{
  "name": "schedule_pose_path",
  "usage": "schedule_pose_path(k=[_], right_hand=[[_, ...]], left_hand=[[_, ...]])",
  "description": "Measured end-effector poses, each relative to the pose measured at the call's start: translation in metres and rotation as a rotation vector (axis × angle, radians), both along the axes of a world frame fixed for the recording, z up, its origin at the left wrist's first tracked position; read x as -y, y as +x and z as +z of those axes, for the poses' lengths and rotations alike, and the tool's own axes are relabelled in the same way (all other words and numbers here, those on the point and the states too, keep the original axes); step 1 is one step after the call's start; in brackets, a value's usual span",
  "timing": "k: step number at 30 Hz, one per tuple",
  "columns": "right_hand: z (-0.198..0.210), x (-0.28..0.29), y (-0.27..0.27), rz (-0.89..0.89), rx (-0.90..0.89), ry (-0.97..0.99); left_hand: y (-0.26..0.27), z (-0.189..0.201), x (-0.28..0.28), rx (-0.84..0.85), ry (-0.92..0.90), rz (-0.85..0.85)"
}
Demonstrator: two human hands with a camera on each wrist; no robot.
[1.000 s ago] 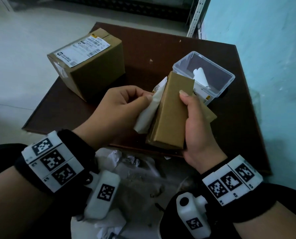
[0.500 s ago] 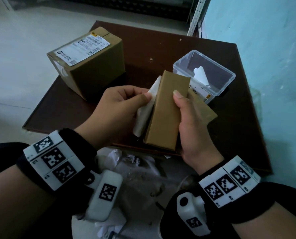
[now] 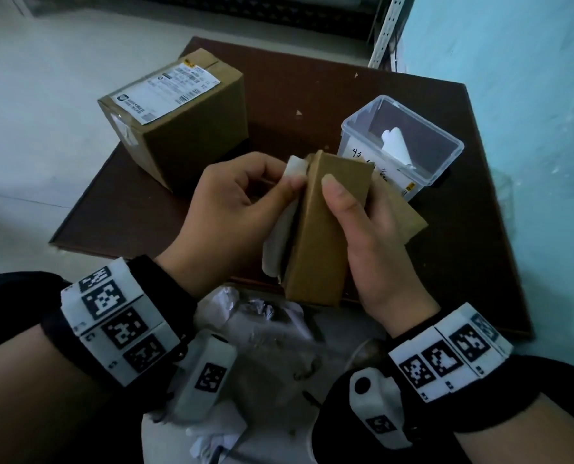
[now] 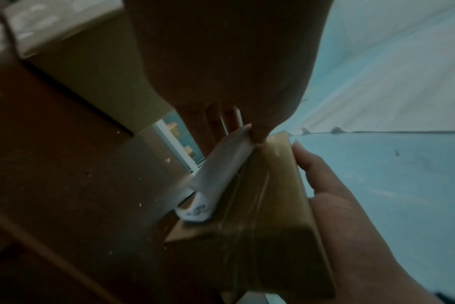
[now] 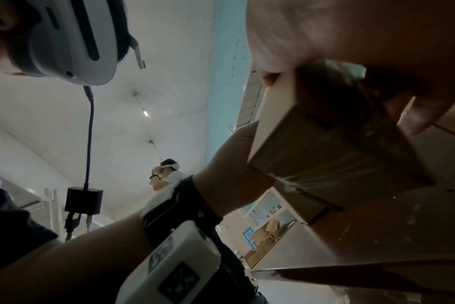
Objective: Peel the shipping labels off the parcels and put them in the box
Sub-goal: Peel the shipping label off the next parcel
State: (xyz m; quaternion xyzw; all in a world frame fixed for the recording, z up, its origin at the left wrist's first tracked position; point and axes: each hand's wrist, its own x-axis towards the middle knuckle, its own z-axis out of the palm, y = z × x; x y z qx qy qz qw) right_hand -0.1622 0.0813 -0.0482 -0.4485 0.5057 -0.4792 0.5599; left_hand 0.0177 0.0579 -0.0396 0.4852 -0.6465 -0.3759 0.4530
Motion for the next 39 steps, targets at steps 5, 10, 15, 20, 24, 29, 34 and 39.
schedule_pose_path(k=[5, 10, 15, 20, 24, 29, 34, 39], right_hand=[[0.006, 0.004, -0.001, 0.001, 0.068, -0.023], [0.002, -0.005, -0.003, 0.011, -0.236, -0.183], [-0.006, -0.01, 0.004, 0.052, -0.256, -0.352], [-0.014, -0.006, 0.004, 0.067, -0.195, -0.399], [-0.017, -0.011, 0.009, 0.149, -0.189, -0.356], [-0.011, -0.013, 0.009, 0.139, -0.055, -0.35], [-0.006, -0.01, 0.005, 0.059, -0.125, -0.386], [0.0, -0.004, -0.003, 0.034, -0.251, -0.463]], left_hand=[[0.003, 0.013, 0.003, -0.32, 0.22, 0.164], [-0.003, 0.022, 0.004, -0.469, 0.347, 0.073], [-0.005, 0.013, -0.003, -0.207, 0.139, 0.032], [-0.003, 0.009, -0.006, -0.246, 0.05, -0.02], [0.0, 0.001, -0.006, -0.235, -0.035, -0.088], [-0.006, 0.003, -0.008, -0.278, -0.053, -0.004], [-0.008, 0.003, -0.007, -0.368, -0.028, -0.014], [-0.006, 0.0, -0.004, -0.328, -0.05, -0.001]])
